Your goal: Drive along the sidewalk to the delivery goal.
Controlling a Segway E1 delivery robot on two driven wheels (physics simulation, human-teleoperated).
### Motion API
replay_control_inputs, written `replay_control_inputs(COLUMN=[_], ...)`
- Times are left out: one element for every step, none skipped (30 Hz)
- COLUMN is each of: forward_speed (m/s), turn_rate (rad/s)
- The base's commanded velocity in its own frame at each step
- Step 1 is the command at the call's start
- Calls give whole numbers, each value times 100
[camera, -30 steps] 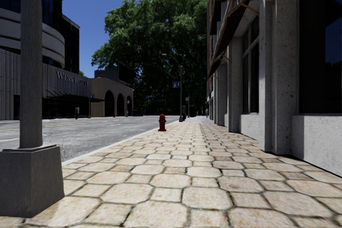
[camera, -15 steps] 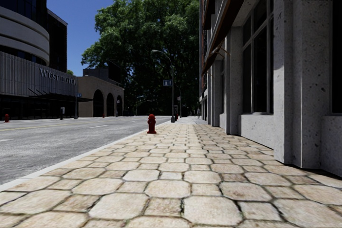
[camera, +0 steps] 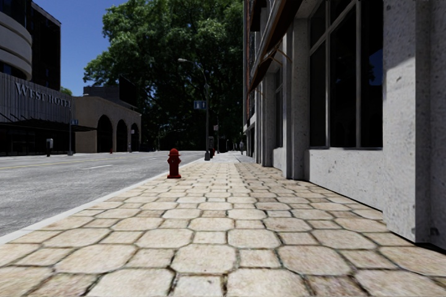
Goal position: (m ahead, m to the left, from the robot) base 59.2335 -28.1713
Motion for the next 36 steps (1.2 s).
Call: replay_control_inputs(forward_speed=[200, 200, 200, 200, 200, 200, 200, 200, 200, 200, 200, 200, 200, 200, 200, 200, 200, 200, 200, 200, 200, 200, 200, 200, 200, 200, 200, 200, 200, 200, 200, 200, 200, 200, 200, 200], turn_rate=[0, 0, 0, 0, 0, 0, 0, 0, 0, -38, -61, -76, -81, -82, -82, -31, -6, 0, 0, 0, 0, 0, 0, 0, 0, 0, 0, 0, 0, 0, 0, 0, 0, 0, 0, 0])
